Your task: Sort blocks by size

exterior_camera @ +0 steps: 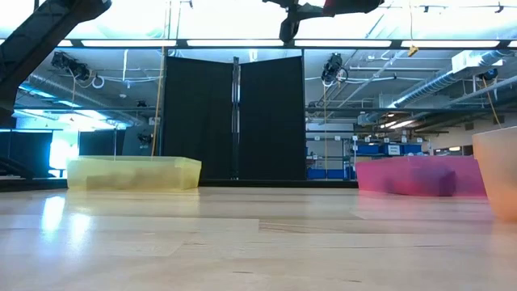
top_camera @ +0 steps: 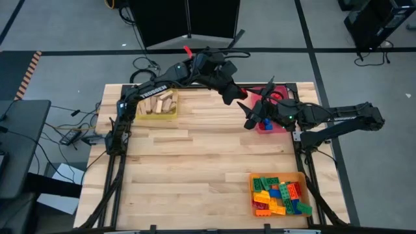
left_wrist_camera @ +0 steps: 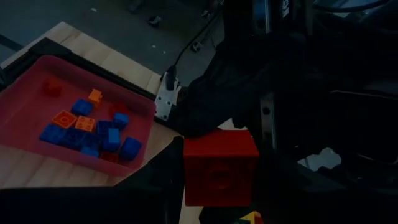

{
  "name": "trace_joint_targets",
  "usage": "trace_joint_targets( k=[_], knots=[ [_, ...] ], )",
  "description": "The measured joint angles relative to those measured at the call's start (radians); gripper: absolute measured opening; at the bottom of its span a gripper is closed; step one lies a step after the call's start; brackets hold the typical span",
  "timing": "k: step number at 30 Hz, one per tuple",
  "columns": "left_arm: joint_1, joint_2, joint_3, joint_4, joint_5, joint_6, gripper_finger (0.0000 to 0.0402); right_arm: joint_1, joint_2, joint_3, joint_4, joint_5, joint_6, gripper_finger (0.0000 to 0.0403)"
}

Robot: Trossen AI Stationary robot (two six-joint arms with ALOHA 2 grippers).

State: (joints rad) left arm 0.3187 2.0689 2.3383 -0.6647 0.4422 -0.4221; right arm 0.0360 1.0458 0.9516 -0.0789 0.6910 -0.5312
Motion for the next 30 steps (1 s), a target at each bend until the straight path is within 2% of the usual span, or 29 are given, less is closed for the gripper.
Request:
trace_joint_targets(
  k=[4, 14, 19, 23, 30],
  knots=[
    [0.0, 0.0, 0.0, -0.004, 0.001, 0.0, 0.0158, 0.0, 0.0, 0.0, 0.001, 0.002, -0.003, 0.0263],
    [0.001, 0.0, -0.01, 0.002, 0.001, -0.009, 0.0158, -0.015, 0.0, 0.0, 0.001, 0.01, -0.018, 0.0152],
    [0.001, -0.001, -0.02, 0.013, -0.01, -0.009, 0.0158, -0.016, 0.0, -0.001, -0.002, 0.013, -0.026, 0.0153],
    [-0.001, -0.001, -0.02, 0.014, -0.058, 0.01, 0.0163, -0.017, 0.0, -0.001, -0.004, 0.013, -0.025, 0.0173],
    [0.001, -0.001, -0.02, 0.027, -0.087, 0.053, 0.0208, -0.034, 0.0, -0.001, -0.007, -0.012, -0.015, 0.0163]
  ],
)
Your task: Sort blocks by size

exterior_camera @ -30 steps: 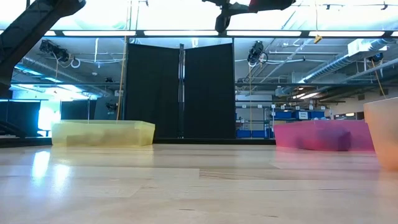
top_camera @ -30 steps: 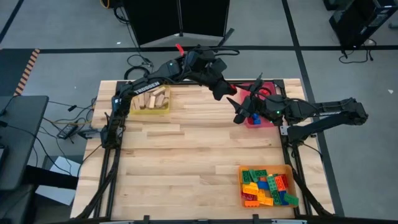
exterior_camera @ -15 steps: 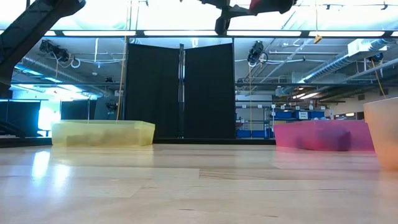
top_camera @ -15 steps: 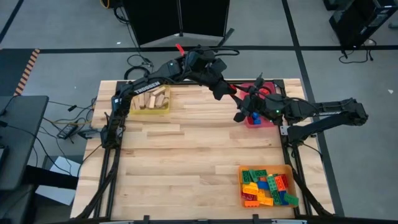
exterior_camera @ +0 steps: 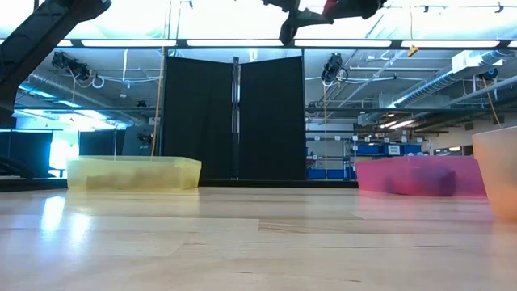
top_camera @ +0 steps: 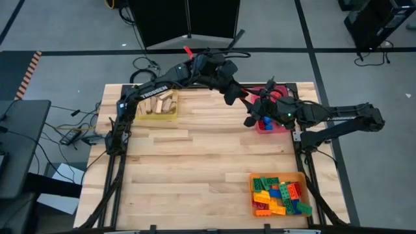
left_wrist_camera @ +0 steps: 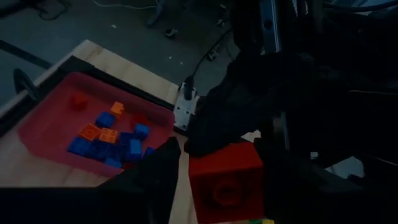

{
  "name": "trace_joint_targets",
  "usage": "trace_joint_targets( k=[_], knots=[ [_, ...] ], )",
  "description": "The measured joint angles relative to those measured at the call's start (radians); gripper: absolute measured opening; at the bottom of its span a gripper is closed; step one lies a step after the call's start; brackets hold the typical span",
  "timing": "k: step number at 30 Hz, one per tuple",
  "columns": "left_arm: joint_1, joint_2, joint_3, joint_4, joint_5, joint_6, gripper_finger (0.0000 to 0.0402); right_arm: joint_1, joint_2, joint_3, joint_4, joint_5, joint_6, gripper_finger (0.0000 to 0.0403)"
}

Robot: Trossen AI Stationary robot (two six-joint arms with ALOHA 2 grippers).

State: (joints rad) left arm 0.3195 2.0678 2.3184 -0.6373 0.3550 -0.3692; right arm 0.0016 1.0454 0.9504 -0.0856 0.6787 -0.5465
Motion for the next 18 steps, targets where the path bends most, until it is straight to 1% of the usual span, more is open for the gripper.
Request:
trace_joint_targets(
  k=[3, 8, 11, 14, 18],
  knots=[
    [0.001, 0.0, 0.0, 0.009, -0.022, 0.026, 0.0221, -0.004, 0.0, 0.0, 0.0, 0.014, -0.003, 0.0162],
    [0.029, 0.0, 0.007, 0.025, -0.025, 0.078, 0.0224, -0.006, -0.003, 0.0, -0.014, 0.146, -0.005, 0.0167],
    [0.059, 0.0, 0.008, 0.022, -0.027, 0.079, 0.0224, -0.007, -0.017, 0.001, -0.074, 0.196, 0.009, 0.0166],
    [0.097, 0.0, 0.008, 0.02, -0.029, 0.079, 0.0224, -0.026, -0.034, 0.002, -0.161, 0.204, 0.109, 0.0166],
    [0.149, 0.0, 0.008, 0.02, -0.029, 0.104, 0.0224, -0.104, -0.063, 0.002, -0.292, 0.192, 0.345, 0.0166]
  ],
)
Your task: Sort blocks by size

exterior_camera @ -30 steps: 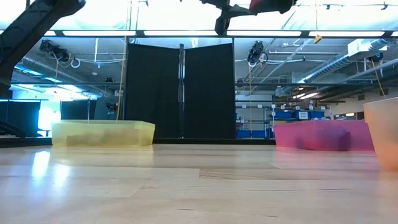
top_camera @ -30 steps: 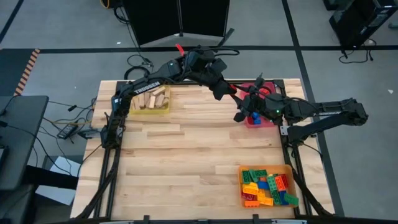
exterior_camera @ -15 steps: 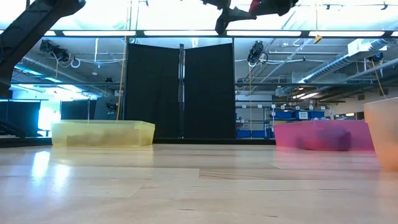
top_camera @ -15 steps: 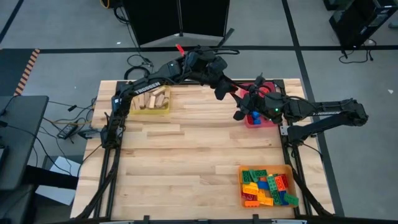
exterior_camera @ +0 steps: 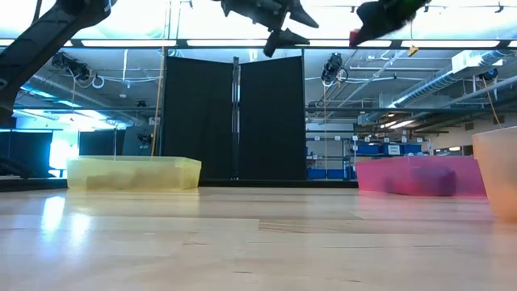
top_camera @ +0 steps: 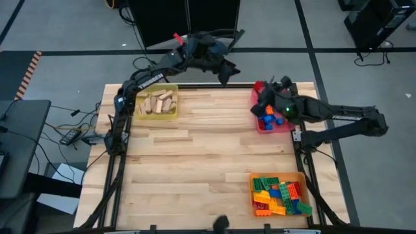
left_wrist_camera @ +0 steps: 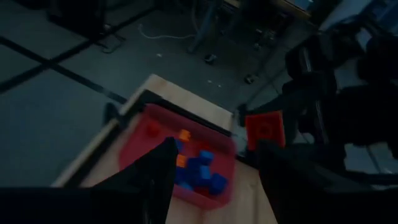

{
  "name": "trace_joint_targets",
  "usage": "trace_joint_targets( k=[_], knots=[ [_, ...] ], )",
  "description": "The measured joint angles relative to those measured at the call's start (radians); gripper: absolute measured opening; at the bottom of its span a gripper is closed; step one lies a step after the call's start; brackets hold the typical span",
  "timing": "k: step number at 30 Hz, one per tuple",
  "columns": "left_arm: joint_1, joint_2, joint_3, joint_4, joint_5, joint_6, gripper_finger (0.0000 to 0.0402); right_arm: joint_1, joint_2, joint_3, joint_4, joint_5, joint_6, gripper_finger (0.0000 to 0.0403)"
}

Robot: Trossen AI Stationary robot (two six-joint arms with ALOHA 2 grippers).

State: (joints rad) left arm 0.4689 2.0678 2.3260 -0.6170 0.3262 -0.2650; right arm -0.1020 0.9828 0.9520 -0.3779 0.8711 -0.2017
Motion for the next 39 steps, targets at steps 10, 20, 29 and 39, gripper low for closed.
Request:
trace_joint_targets(
  k=[10, 20, 29, 39],
  knots=[
    [0.08, 0.0, 0.0, 0.0, -0.226, 0.03, 0.0224, -0.402, 0.035, 0.0, -0.315, -0.364, 0.564, 0.0165],
    [0.094, 0.0, 0.0, 0.029, -0.23, 0.183, 0.0224, -0.685, 0.299, 0.0, -0.463, -0.669, 0.707, 0.0166],
    [0.094, 0.0, 0.0, 0.033, -0.232, 0.319, 0.0224, -0.742, 0.53, 0.0, -0.439, -0.711, 0.705, 0.018],
    [0.094, 0.0, 0.0, 0.034, -0.237, 0.369, 0.0224, -0.779, 0.63, 0.0, -0.393, -0.71, 0.722, 0.0207]
  ],
)
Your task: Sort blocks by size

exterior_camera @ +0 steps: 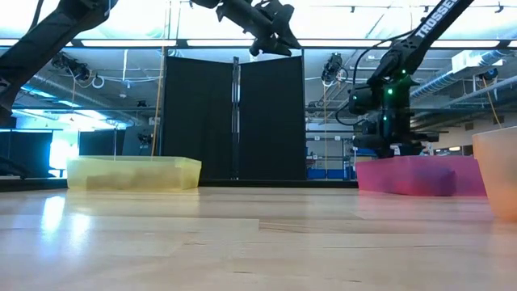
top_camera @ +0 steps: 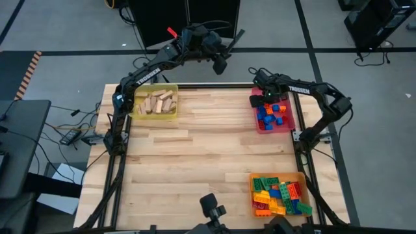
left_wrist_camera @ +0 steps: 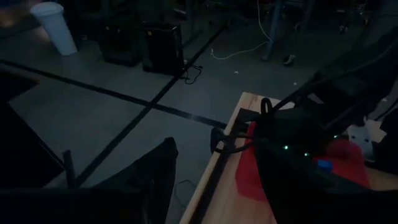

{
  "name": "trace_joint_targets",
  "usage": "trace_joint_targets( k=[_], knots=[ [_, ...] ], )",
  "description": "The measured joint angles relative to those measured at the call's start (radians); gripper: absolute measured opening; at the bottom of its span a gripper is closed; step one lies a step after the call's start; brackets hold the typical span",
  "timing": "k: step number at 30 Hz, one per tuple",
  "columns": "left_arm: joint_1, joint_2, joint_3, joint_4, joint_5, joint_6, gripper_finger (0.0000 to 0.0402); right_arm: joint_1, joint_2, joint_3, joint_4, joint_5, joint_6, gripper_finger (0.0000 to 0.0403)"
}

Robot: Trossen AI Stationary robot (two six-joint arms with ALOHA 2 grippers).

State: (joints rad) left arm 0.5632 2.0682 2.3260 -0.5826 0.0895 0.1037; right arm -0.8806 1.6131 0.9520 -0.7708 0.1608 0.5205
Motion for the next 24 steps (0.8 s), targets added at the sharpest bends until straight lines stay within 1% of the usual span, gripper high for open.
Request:
trace_joint_targets(
  k=[5, 7, 10, 13, 16, 18, 20, 22, 24],
  knots=[
    [0.002, 0.0, 0.0, -0.029, 0.0, 0.026, 0.0224, 0.0, -0.033, 0.0, -0.022, 0.002, -0.003, 0.0228],
    [0.002, 0.0, 0.0, -0.048, 0.002, 0.048, 0.0224, 0.002, -0.071, 0.0, -0.04, 0.002, -0.021, 0.0233],
    [0.002, -0.005, 0.0, -0.093, 0.043, 0.094, 0.0224, 0.017, -0.151, 0.0, -0.072, 0.003, -0.048, 0.0235],
    [-0.001, -0.018, -0.002, -0.136, 0.131, 0.104, 0.0224, 0.048, -0.254, 0.0, -0.108, 0.009, -0.056, 0.0233],
    [-0.013, -0.041, -0.035, -0.144, 0.277, 0.106, 0.0225, 0.095, -0.366, 0.0, -0.129, 0.062, -0.051, 0.0232],
    [-0.032, -0.065, -0.093, -0.109, 0.352, 0.105, 0.0225, 0.126, -0.442, 0.0, -0.144, 0.09, -0.052, 0.0232],
    [-0.058, -0.1, -0.181, -0.044, 0.372, 0.075, 0.0225, 0.16, -0.517, 0.0, -0.163, 0.097, -0.051, 0.0233],
    [-0.094, -0.153, -0.305, 0.057, 0.325, 0.031, 0.0225, 0.19, -0.587, 0.0, -0.18, 0.097, -0.049, 0.0234],
    [-0.132, -0.229, -0.458, 0.191, 0.239, -0.024, 0.0225, 0.218, -0.65, 0.0, -0.2, 0.091, -0.049, 0.0233]
  ],
)
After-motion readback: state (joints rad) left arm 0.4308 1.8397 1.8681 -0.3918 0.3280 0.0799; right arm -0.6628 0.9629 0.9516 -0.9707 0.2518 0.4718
